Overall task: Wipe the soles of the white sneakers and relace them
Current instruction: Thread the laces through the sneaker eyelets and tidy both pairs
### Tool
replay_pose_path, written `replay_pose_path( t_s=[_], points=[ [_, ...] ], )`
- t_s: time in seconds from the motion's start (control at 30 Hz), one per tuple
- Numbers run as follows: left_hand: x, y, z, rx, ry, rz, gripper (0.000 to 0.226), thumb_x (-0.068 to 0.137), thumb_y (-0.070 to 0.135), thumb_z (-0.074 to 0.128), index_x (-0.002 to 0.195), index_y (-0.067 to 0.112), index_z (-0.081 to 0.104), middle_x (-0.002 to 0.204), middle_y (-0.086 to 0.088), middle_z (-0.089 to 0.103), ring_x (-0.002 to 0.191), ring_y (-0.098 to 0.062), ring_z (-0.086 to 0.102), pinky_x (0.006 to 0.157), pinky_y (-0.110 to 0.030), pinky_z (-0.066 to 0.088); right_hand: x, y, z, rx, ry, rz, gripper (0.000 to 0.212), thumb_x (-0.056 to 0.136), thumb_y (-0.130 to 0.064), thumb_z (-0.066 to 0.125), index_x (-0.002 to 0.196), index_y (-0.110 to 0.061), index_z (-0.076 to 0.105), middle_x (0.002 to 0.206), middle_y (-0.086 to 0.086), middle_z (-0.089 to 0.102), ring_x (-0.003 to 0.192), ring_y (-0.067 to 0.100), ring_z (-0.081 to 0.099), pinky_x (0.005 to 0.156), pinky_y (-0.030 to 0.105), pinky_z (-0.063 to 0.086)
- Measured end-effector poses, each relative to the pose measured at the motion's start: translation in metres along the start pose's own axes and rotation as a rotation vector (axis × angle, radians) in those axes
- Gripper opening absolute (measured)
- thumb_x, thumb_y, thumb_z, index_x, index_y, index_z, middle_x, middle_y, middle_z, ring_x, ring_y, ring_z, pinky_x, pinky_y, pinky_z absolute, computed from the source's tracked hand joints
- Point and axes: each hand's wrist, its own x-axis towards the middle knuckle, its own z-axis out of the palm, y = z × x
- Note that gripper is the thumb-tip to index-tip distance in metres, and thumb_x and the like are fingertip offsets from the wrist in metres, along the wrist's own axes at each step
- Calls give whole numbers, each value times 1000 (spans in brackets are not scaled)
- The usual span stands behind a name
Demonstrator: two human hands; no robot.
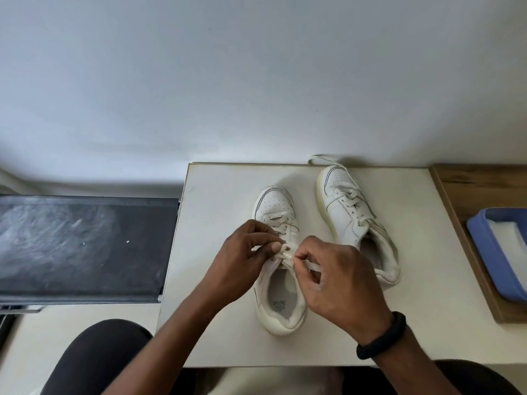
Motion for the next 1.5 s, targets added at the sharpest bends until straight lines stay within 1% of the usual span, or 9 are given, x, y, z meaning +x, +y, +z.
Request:
replay_pose_path(
  t_s=[0.13, 0.37, 0.53, 0.67, 0.83, 1.07, 1.23, 1.4, 1.5],
  points=[
    [2, -5, -11, 103, -117, 41, 27, 101, 11, 66, 113, 30, 79, 118, 12, 60, 116, -2, 57, 87, -10, 43, 3, -6, 3, -171, -31, 3, 15, 86, -37, 66, 80, -29, 54, 59, -10, 61, 53, 13, 59, 51, 23, 35],
    [2, -3, -11, 109, -76, 67, 28, 96, 14, 72, 100, 41, 78, 112, 15, 60, 114, -7, 58, 80, -13, 40, 7, -11, 1, -195, -78, 56, 15, 84, -34, 67, 79, -29, 55, 55, -15, 48, 50, 8, 42, 50, 22, 33],
    [0, 0, -7, 151, -21, 131, 20, 95, 13, 74, 97, 32, 80, 104, 12, 66, 105, -6, 62, 81, -6, 41, 8, -12, 0, -182, -131, 88, 17, 87, -36, 65, 78, -30, 52, 54, -15, 43, 50, 9, 43, 48, 18, 27],
    [0, -1, -5, 143, -12, 138, 25, 95, 12, 73, 91, 36, 77, 100, 10, 69, 99, -9, 64, 82, -12, 45, 9, -11, 1, -131, -157, 133, 14, 91, -38, 62, 83, -30, 55, 59, -14, 49, 53, 7, 46, 50, 15, 26],
    [1, 0, -5, 106, -19, 75, 23, 95, 12, 73, 91, 34, 76, 98, 8, 72, 96, -8, 64, 79, -13, 45, 9, -6, 1, -63, -132, 171, 14, 92, -38, 66, 84, -29, 58, 68, -11, 65, 63, 11, 65, 56, 23, 44],
    [1, -1, -6, 173, -46, 76, 9, 96, 21, 73, 97, 29, 77, 98, 10, 71, 96, -8, 63, 77, -10, 44, 6, -7, 14, -25, -94, 155, 16, 93, -36, 65, 84, -28, 54, 65, -12, 61, 59, 10, 60, 54, 25, 48],
    [2, -4, -5, 164, -48, 81, 15, 97, 19, 71, 96, 34, 72, 99, 12, 67, 96, -7, 61, 77, -8, 42, 4, -7, 24, -7, -25, 166, 17, 93, -36, 66, 85, -26, 55, 67, -13, 59, 60, 11, 56, 54, 25, 42],
    [2, -4, -11, 122, -79, 58, 26, 98, 12, 70, 95, 38, 74, 104, 10, 69, 98, -6, 63, 78, -12, 47, 6, -6, 24, 69, 34, 202, 18, 88, -37, 74, 96, -29, 60, 78, -18, 57, 72, 9, 62, 60, 27, 48],
    [2, -9, -11, 186, 33, 87, 22, 95, 8, 71, 99, 29, 76, 99, 9, 70, 94, -6, 63, 80, -16, 48, 7, -2, 27, 148, 50, 167, 18, 86, -25, 77, 99, -31, 66, 92, -17, 62, 82, 7, 64, 67, 33, 56]
  ],
)
